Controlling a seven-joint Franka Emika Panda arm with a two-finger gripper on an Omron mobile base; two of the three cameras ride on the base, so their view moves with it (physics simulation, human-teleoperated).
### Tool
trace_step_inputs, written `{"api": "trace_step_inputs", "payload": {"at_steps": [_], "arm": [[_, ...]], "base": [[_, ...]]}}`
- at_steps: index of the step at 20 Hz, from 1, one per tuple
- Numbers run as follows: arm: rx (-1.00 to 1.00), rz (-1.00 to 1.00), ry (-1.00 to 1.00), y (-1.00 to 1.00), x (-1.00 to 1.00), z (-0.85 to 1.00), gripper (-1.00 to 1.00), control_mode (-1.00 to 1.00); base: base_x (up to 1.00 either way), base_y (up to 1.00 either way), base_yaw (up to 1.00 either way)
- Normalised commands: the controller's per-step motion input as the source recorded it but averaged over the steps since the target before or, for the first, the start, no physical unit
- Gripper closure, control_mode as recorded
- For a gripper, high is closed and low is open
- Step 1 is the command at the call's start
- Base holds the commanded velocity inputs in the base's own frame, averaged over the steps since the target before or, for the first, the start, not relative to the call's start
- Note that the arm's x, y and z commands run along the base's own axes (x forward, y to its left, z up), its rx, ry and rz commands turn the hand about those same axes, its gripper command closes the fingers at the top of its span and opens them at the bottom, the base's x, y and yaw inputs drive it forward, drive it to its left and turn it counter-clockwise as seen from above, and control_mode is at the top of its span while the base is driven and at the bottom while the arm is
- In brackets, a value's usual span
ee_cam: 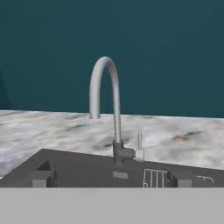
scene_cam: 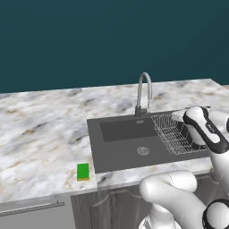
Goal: Soak the sponge with water for a few seconds and then drop it inside the sink.
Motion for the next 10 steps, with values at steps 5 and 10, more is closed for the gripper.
{"api": "trace_step_inputs", "payload": {"at_steps": [5,10], "arm": [[-0.01,0.11,0.13,-0.05,0.2,0.03,-1.0,-1.0],[0.0,0.12,0.08,-0.12,0.12,0.0,-1.0,-1.0]], "base": [[0.0,0.0,0.0],[0.0,0.0,0.0]]}}
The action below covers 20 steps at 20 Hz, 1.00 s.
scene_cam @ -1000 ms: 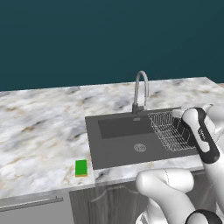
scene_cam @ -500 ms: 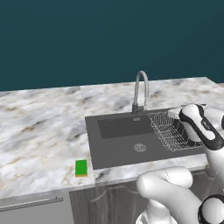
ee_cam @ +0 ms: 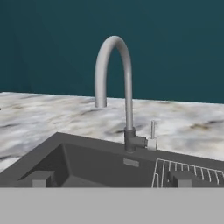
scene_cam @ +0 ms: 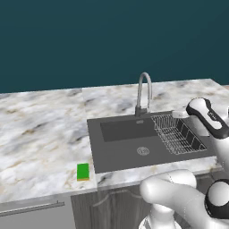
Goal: Soak the sponge with water for a few seconds and then drop it inside the sink.
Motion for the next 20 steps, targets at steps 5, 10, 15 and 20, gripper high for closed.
{"api": "trace_step_inputs", "payload": {"at_steps": [5,10,15,20], "arm": [[0.0,0.09,0.01,-0.02,0.15,-0.03,-1.0,-1.0],[0.0,0.08,-0.02,0.0,0.17,-0.11,-1.0,-1.0],[0.0,0.06,0.0,0.0,0.11,0.0,-1.0,-1.0],[0.0,0.02,0.0,0.0,0.0,0.0,-1.0,-1.0]], "base": [[0.0,0.0,0.0],[0.0,0.0,0.0],[0.0,0.0,0.0],[0.0,0.0,0.0]]}}
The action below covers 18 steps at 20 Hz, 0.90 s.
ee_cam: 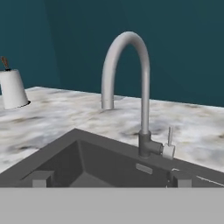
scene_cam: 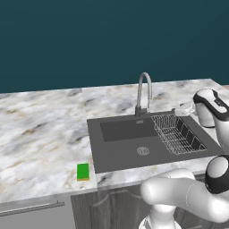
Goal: Soak the sponge with water for a few seconds and then drop it inside the sink.
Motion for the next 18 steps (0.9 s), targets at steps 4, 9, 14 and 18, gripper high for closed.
{"api": "trace_step_inputs", "payload": {"at_steps": [4,9,14,18], "arm": [[0.0,0.02,0.0,0.02,0.0,0.0,-1.0,-1.0],[0.0,0.01,0.0,0.12,0.0,-0.02,-1.0,-1.0],[0.0,0.01,0.0,0.17,0.1,-0.16,-1.0,-1.0],[0.0,0.01,0.0,0.09,0.15,-0.15,-1.0,-1.0]], "base": [[0.0,0.0,0.0],[0.0,0.0,0.0],[0.0,0.0,0.0],[0.0,0.0,0.0]]}}
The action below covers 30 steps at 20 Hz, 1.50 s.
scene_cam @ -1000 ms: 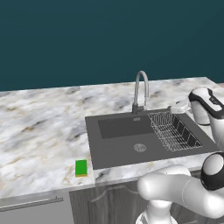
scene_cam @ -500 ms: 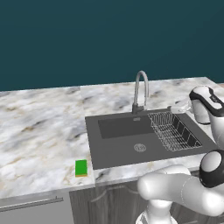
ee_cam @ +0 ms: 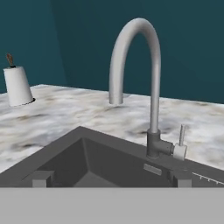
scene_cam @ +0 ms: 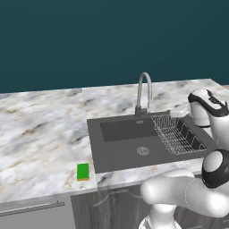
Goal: Soak the sponge with water for a few seconds and then drop it inside the sink.
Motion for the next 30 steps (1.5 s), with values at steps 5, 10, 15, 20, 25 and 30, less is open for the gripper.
{"api": "trace_step_inputs", "payload": {"at_steps": [5,10,15,20,25,30], "arm": [[0.0,0.0,-0.04,0.0,0.07,-0.11,-1.0,-1.0],[0.01,0.0,-0.08,0.0,0.05,0.0,-1.0,-1.0],[0.01,0.0,-0.03,0.0,0.0,0.0,-1.0,-1.0],[0.0,0.0,0.0,0.0,0.03,0.02,-1.0,-1.0],[0.0,0.0,0.0,0.0,0.26,0.0,-1.0,-1.0],[0.0,0.0,0.0,0.0,0.28,0.0,-1.0,-1.0]], "base": [[0.0,0.0,0.0],[0.0,0.0,0.0],[0.0,0.0,0.0],[0.0,0.0,0.0],[0.0,0.0,0.0],[0.0,0.0,0.0]]}}
